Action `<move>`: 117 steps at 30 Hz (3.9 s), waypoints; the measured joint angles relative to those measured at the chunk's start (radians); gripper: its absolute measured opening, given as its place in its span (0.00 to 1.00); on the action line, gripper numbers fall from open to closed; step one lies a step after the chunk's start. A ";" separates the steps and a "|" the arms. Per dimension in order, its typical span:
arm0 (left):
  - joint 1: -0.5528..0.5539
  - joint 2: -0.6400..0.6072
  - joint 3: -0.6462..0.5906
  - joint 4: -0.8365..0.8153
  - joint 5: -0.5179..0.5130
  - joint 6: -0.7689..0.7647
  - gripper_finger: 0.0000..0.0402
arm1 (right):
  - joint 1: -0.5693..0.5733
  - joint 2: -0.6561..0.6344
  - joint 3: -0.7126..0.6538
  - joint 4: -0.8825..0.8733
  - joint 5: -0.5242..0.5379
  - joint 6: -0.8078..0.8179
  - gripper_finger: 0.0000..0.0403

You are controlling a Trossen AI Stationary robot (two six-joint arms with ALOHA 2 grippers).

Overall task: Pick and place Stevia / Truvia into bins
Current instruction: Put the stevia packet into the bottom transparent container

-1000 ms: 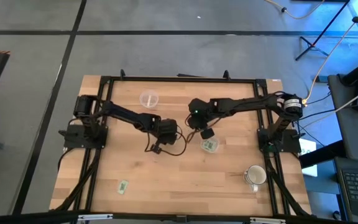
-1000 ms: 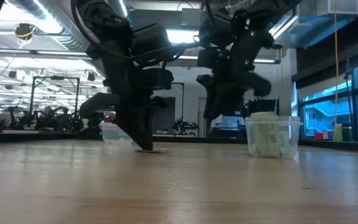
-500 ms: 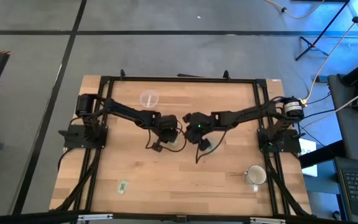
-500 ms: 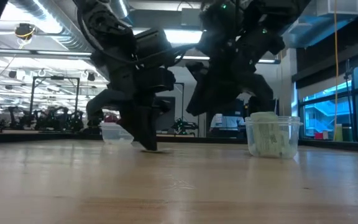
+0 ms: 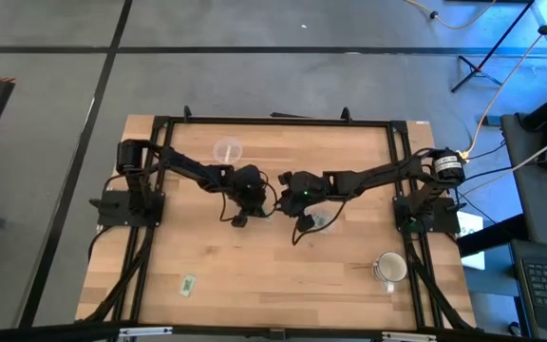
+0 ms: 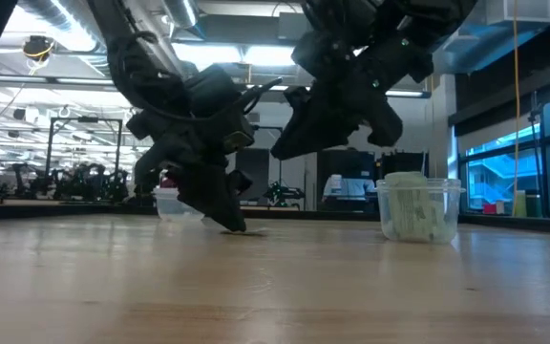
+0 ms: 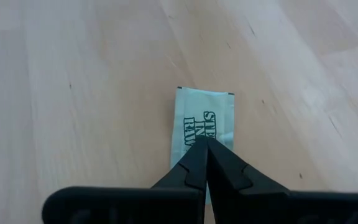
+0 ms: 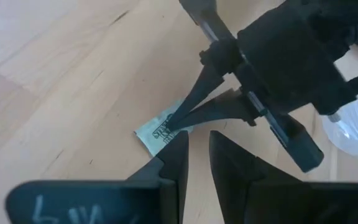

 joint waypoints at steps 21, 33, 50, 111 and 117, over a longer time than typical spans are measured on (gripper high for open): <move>0.010 -0.003 -0.117 0.266 -0.123 -0.254 0.00 | -0.063 0.000 0.075 -0.110 -0.073 -0.005 0.19; -0.007 0.000 -0.158 0.379 -0.294 -0.413 0.00 | -0.238 0.000 0.075 -0.160 -0.148 0.423 0.35; -0.006 0.007 -0.162 0.447 -0.438 -0.422 0.00 | -0.306 0.013 0.075 -0.187 -0.221 0.912 0.35; -0.005 0.007 -0.161 0.513 -0.514 -0.437 0.01 | -0.299 0.150 0.076 -0.127 -0.159 1.076 0.35; -0.005 0.007 -0.160 0.517 -0.513 -0.437 0.01 | -0.286 0.187 0.111 -0.135 -0.143 1.108 0.35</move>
